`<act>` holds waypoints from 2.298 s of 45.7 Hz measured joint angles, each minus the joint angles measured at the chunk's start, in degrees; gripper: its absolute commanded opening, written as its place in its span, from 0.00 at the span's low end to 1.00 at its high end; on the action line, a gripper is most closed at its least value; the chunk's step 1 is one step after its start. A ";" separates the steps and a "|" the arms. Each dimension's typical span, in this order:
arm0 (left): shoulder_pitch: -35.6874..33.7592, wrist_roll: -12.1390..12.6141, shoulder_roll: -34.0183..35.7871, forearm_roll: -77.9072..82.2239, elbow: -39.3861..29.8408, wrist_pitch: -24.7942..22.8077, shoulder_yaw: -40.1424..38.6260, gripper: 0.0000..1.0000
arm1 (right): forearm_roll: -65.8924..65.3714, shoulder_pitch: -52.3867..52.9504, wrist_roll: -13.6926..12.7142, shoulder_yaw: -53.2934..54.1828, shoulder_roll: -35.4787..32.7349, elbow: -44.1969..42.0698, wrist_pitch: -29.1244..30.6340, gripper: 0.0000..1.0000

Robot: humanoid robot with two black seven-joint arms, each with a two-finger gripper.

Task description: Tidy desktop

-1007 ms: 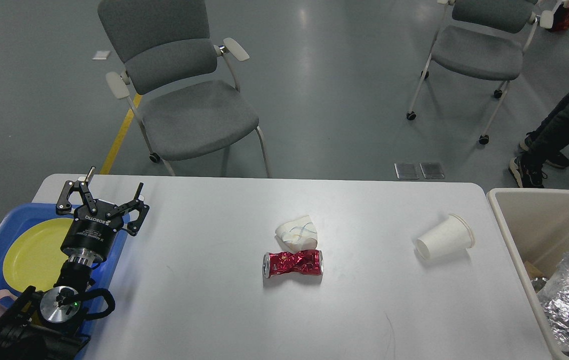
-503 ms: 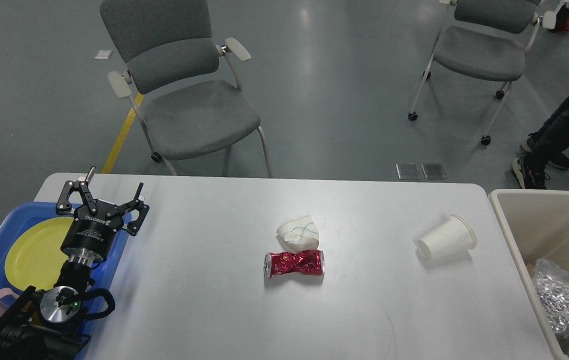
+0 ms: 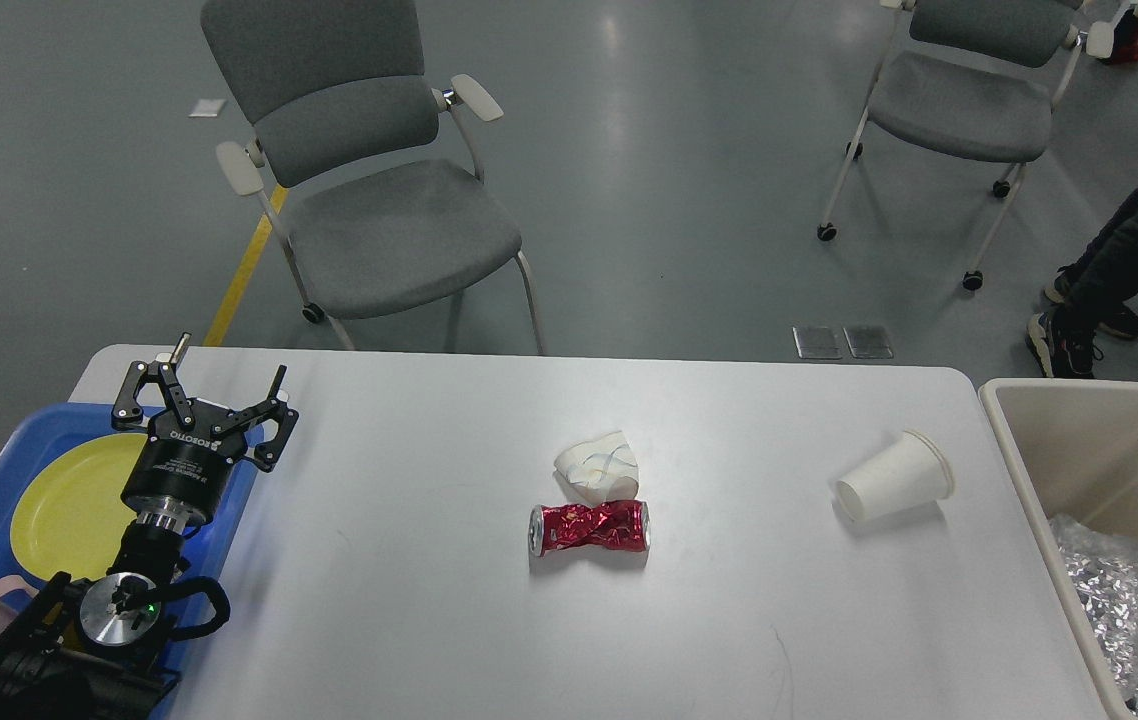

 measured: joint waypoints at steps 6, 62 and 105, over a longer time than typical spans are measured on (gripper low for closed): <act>0.00 0.00 0.00 0.00 0.00 0.00 0.00 0.96 | -2.85 12.61 -0.69 -5.47 -0.83 6.41 9.39 1.00; 0.01 0.00 -0.01 0.00 0.00 0.00 0.00 0.96 | 1.56 84.22 -0.96 -23.56 13.34 75.90 29.98 0.99; 0.08 0.00 -0.08 0.00 0.00 0.00 0.00 0.96 | 46.60 18.07 -5.15 -13.56 15.78 18.38 9.82 1.00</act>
